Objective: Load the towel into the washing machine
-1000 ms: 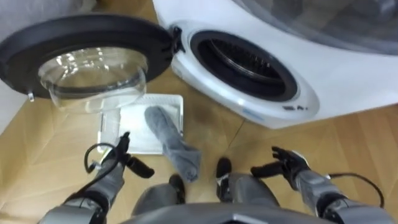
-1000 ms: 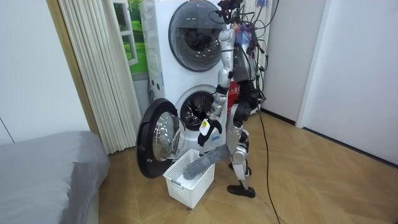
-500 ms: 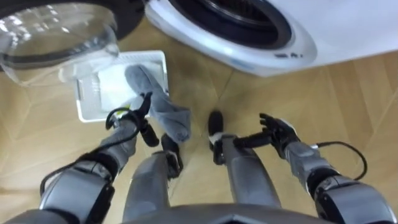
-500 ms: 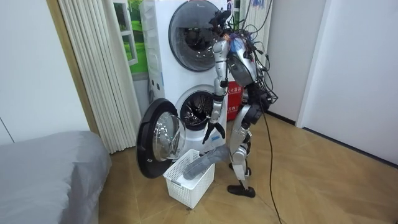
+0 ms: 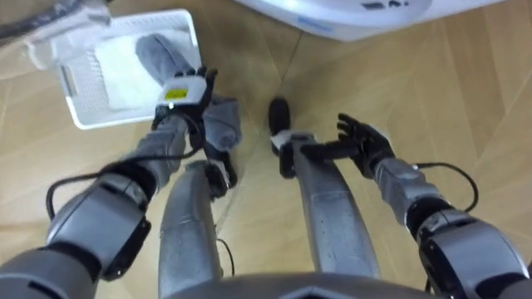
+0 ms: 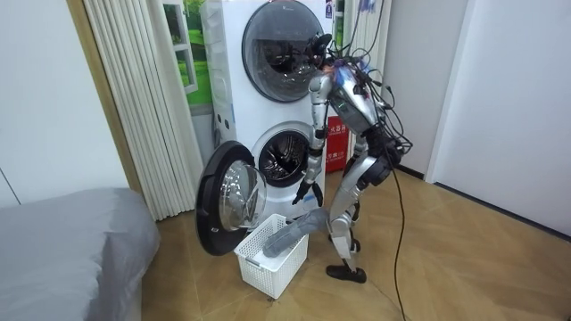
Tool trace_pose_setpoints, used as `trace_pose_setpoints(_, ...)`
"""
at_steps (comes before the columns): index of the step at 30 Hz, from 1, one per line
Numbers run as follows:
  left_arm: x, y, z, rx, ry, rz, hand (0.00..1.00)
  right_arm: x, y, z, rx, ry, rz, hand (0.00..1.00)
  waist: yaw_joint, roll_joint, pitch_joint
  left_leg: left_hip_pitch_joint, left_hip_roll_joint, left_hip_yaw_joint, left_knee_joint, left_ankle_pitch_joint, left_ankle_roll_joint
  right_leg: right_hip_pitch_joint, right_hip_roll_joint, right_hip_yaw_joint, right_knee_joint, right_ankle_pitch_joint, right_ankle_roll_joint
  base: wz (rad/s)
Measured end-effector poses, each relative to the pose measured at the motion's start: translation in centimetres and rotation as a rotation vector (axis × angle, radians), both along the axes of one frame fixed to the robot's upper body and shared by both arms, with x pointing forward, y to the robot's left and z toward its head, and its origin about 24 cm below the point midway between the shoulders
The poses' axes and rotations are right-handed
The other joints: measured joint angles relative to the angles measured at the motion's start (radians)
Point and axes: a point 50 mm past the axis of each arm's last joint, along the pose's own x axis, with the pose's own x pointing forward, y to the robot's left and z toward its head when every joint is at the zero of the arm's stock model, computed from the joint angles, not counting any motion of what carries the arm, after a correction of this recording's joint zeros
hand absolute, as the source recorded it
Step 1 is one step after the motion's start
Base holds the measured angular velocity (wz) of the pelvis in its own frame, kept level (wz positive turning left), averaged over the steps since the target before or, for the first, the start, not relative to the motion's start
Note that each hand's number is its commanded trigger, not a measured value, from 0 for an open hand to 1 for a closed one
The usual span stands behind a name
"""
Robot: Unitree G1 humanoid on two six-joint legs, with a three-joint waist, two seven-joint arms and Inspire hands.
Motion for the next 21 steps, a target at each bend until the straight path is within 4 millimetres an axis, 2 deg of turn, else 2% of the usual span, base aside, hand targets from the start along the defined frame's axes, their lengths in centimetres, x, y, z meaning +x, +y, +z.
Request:
trace_pose_setpoints(4, 0.5, 0.5, 0.7, 0.06, -0.048, -0.043, 0.0, 0.7, 0.1, 0.6, 0.012, -0.034, -0.001, 0.0, -0.008, 0.001, 0.0007, -0.051, 0.005, 0.004, 0.035, -0.007, 0.004, -0.052, -0.002, 0.0, 0.029, 0.0, -0.001, 0.0)
trace_pose_setpoints(10, 1.1, 0.0, 1.4, 0.085, -0.093, -0.09, 0.0, 1.2, -0.4, 1.2, 0.027, -0.07, -0.008, 0.0, -0.011, 0.008, 0.0016, -0.119, 0.004, 0.0, 0.066, -0.015, 0.006, -0.11, -0.005, -0.005, 0.047, 0.001, -0.001, 0.0)
trace_pose_setpoints(13, 1.6, -0.3, 1.9, 0.102, -0.114, -0.119, 0.0, 1.8, -0.7, 1.7, 0.042, -0.09, -0.014, 0.0, -0.011, 0.013, 0.0024, -0.16, 0.009, -0.008, 0.096, -0.024, 0.014, -0.144, -0.005, -0.014, 0.068, -0.001, -0.002, -0.06)
trace_pose_setpoints(15, 2.0, -0.4, 2.4, 0.123, -0.128, -0.14, 0.0, 2.2, -0.8, 2.0, 0.073, -0.102, -0.046, 0.0, -0.009, 0.013, 0.0025, -0.193, 0.02, -0.008, 0.125, -0.036, 0.018, -0.175, -0.005, -0.017, 0.089, -0.005, -0.001, -0.07)
trace_pose_setpoints(21, 2.0, -0.8, 2.4, 0.175, -0.114, -0.2, 0.0, 2.5, -0.6, 2.3, 0.148, -0.117, -0.088, 0.0, -0.021, 0.012, 0.0023, -0.23, 0.019, -0.003, 0.156, -0.049, 0.03, -0.215, -0.01, -0.009, 0.12, -0.013, 0.006, -0.01)
